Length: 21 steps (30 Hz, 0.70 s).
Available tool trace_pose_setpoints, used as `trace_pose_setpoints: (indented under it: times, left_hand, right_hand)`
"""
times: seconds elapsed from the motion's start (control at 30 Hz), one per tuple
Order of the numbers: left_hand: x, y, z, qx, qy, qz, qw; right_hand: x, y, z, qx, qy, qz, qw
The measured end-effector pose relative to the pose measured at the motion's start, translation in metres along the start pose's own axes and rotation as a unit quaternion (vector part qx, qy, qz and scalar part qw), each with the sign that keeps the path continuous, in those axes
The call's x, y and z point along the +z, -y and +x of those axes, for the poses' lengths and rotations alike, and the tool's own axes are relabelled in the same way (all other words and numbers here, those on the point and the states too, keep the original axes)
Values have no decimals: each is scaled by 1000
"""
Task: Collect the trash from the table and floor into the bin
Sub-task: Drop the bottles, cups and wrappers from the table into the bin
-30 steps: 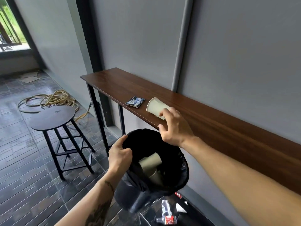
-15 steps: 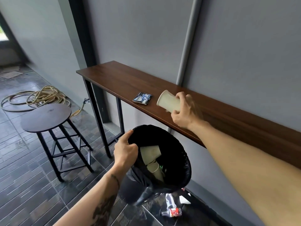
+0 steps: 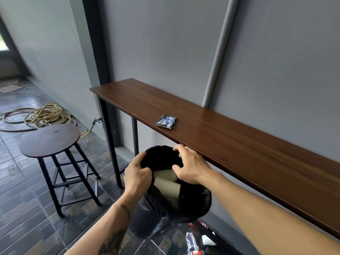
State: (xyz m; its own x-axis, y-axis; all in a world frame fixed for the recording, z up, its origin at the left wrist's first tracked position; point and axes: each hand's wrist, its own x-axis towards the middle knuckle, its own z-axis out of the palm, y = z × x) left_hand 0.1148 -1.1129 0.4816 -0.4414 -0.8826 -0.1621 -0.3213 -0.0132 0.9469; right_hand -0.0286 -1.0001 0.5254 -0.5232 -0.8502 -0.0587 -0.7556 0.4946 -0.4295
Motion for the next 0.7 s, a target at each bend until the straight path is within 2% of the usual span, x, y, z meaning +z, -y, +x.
trace_pose_setpoints:
  times: [0.07, 0.13, 0.3, 0.43, 0.6, 0.7]
  left_hand:
    - [-2, 3, 5, -5, -5, 6, 1000]
    - [-4, 4, 7, -5, -4, 12, 1000]
    - [-7, 9, 14, -9, -1, 25, 1000]
    - [-10, 12, 21, -13, -4, 29, 999]
    - [-12, 21, 30, -13, -5, 23, 1000]
    - [-13, 22, 33, -17, -8, 18, 1000]
  right_hand:
    - [-16, 3, 21, -6, -68, -8, 998]
    - [-30, 7, 44, 3, -97, -37, 995]
    - [-41, 15, 89, 5, -22, -142, 990]
    - [-29, 16, 110, 11, 13, -159, 987]
    - [-18, 18, 124, 41, 19, -162, 986]
    - [-11, 19, 127, 38, -17, -195, 980]
